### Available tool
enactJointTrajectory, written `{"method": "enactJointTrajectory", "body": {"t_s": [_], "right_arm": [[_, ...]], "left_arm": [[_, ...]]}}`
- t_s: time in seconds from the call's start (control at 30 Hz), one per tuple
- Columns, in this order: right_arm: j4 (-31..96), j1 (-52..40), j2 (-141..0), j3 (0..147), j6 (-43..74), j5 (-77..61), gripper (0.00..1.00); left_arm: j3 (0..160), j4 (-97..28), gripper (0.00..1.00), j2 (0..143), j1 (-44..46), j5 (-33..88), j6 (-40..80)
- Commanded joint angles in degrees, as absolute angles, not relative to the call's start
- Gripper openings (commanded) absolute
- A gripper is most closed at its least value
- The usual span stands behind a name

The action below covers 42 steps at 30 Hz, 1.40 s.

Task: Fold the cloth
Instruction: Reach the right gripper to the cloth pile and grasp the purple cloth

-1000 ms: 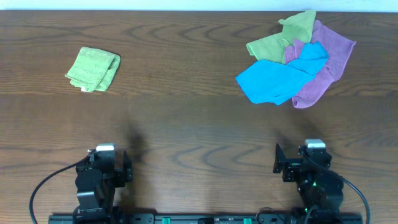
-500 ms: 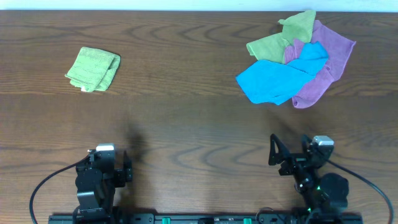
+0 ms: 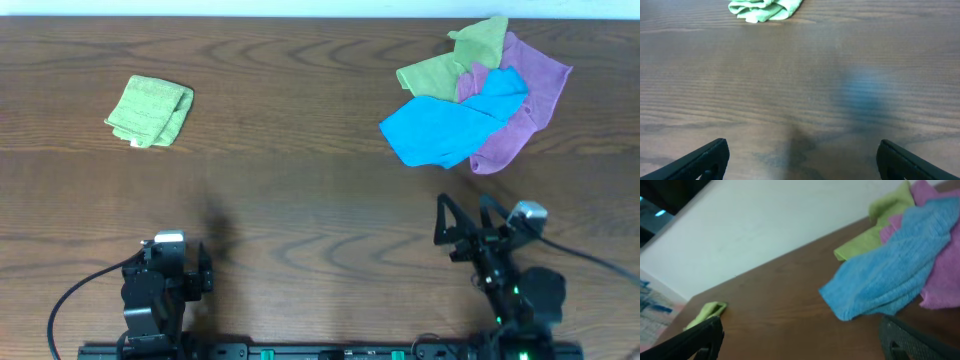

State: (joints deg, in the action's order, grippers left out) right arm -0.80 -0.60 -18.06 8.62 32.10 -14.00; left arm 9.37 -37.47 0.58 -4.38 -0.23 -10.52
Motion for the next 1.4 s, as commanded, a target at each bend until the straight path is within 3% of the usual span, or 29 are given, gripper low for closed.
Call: {"method": "enactJointTrajectory", "body": {"t_s": [0.0,0.33,0.53,0.73,1.27,1.37], "right_arm": [[-4.6,-0.3,-28.1,10.0,32.8,-13.5,0.99],[-5.9,-0.3,-63.0,28.7,29.9,-12.9,0.99],[11.1,1.2,-77.3,43.9,30.0,-5.4,0.99],[23.7,4.4,-82.5,50.2,29.9,0.5,0.99],[22.7,5.0,-89.8,50.1,27.4,5.8,0.99],[20.7,5.0,-92.5,50.1,27.4,6.2,0.90]], "left_arm": [[8.9,-37.5,0.95,0.2,-4.1,-0.4,-10.1],[8.9,-37.5,0.95,0.2,-4.1,-0.4,-10.1],[8.9,-37.5,0.95,0.2,-4.1,-0.4,-10.1],[8.9,-37.5,0.95,0.2,-4.1,-0.4,-10.1],[8.9,-37.5,0.95,0.2,-4.1,-0.4,-10.1],[8.9,-37.5,0.95,0.2,-4.1,-0.4,-10.1]]}}
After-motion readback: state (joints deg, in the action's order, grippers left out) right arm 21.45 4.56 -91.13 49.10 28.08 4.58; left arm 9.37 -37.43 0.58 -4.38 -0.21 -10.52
